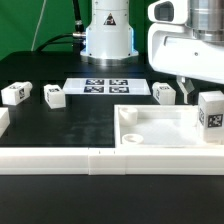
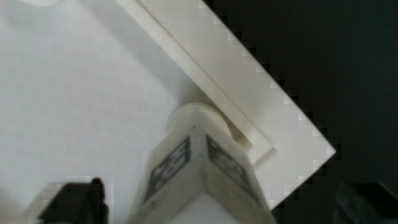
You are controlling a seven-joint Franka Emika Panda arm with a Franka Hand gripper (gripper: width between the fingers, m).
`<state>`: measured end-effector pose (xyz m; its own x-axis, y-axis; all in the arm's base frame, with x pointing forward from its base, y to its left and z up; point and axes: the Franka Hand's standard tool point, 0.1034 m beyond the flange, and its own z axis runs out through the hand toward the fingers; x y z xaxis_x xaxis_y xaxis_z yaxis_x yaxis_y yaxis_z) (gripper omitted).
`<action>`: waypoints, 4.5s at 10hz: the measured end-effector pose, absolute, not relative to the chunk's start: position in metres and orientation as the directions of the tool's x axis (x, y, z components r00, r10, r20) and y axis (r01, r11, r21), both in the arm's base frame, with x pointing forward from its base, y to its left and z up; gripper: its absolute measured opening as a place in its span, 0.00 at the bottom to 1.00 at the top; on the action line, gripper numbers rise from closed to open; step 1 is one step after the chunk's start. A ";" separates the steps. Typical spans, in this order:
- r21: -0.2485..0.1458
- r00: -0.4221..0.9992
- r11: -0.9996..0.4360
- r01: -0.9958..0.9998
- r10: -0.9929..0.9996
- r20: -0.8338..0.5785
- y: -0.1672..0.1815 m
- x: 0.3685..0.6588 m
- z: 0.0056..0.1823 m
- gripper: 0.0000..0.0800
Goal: Assemble one leg
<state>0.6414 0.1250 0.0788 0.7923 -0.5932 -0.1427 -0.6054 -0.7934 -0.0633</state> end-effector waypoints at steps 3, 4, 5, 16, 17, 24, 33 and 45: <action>-0.098 0.955 -0.953 -0.287 -0.276 -0.107 0.120 0.642 0.078 0.81; -0.105 0.976 -0.974 -0.203 -0.192 -0.099 0.119 0.642 0.077 0.81; -0.112 0.989 -0.986 -0.127 -0.118 -0.090 0.118 0.643 0.077 0.81; -0.095 0.933 -0.930 -0.355 -0.346 -0.099 0.115 0.643 0.076 0.36; -0.081 0.879 -0.877 -0.474 -0.464 -0.110 0.115 0.642 0.076 0.36; -0.001 0.295 -0.298 -0.955 -0.948 -0.122 0.114 0.642 0.076 0.36; 0.049 -0.102 0.096 -0.994 -0.986 -0.133 0.117 0.642 0.075 0.63; -0.056 0.887 -0.886 -0.460 -0.455 -0.083 0.118 0.643 0.076 0.81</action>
Offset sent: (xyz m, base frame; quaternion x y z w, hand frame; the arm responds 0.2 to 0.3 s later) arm 0.0054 -0.0010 -0.0034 -0.0070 -0.0065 -0.2736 0.9618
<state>0.6428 0.1182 0.0761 0.8865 -0.4552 -0.0831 -0.4602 -0.8861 -0.0558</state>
